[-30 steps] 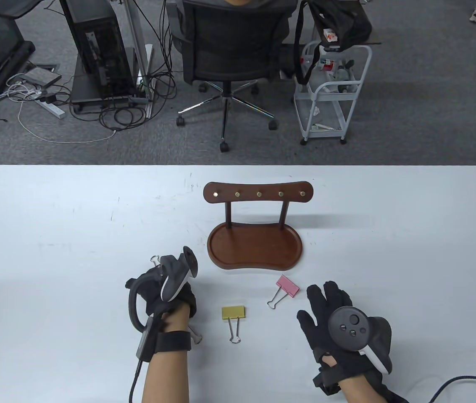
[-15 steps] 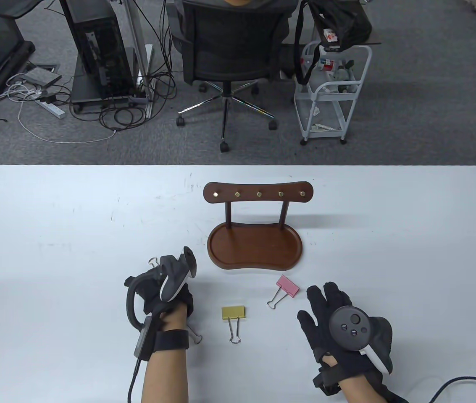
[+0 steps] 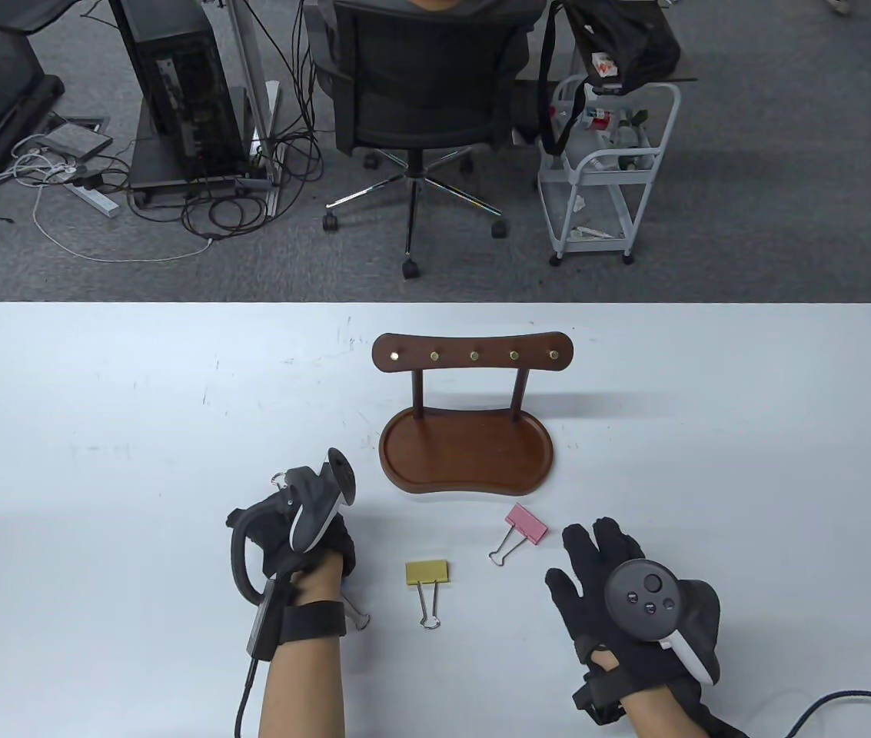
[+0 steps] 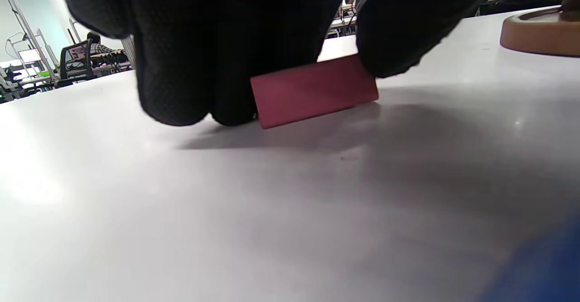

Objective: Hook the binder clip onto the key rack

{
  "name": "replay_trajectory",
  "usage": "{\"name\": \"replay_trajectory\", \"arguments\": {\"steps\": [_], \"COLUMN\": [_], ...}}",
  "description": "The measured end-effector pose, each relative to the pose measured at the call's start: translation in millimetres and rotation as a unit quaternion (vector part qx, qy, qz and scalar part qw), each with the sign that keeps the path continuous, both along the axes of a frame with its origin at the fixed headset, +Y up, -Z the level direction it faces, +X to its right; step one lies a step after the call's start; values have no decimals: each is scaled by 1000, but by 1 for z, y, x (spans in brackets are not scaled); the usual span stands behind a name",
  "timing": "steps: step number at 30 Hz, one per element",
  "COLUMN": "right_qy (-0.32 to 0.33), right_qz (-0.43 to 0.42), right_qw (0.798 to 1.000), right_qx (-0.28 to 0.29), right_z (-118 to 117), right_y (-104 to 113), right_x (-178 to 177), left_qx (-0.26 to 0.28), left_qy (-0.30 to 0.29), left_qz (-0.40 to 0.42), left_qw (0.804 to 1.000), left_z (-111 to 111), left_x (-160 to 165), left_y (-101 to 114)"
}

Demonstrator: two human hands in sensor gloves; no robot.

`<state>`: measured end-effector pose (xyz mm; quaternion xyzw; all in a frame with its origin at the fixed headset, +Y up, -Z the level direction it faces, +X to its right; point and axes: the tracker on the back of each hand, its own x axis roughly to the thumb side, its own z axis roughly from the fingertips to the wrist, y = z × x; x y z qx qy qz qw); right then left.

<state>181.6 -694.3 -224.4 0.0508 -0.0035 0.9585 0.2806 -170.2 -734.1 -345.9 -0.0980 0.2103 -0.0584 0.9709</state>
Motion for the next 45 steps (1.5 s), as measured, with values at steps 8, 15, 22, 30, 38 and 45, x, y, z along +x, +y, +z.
{"name": "replay_trajectory", "arguments": {"steps": [8, 15, 22, 30, 38, 45], "right_qy": [4, 7, 9, 10, 10, 12], "right_qz": [-2, -2, -5, -9, -12, -13], "right_qw": [1000, 1000, 1000, 1000, 1000, 1000], "right_qx": [-2, -2, -2, -1, 1, 1], "right_z": [0, -1, -1, 0, 0, 0], "right_y": [-1, -2, -3, -4, -4, -4], "right_x": [-1, -3, -3, -4, -3, -4], "left_qx": [5, 23, 53, 98, 142, 169], "left_qy": [0, -15, -58, -126, -181, -209], "left_qz": [-2, 1, 2, 7, 14, 36], "left_qw": [1000, 1000, 997, 987, 973, 963], "left_z": [5, 13, 27, 48, 67, 76], "left_x": [-7, -13, -8, 11, 31, 45], "left_y": [0, 11, 29, 57, 78, 91]}}
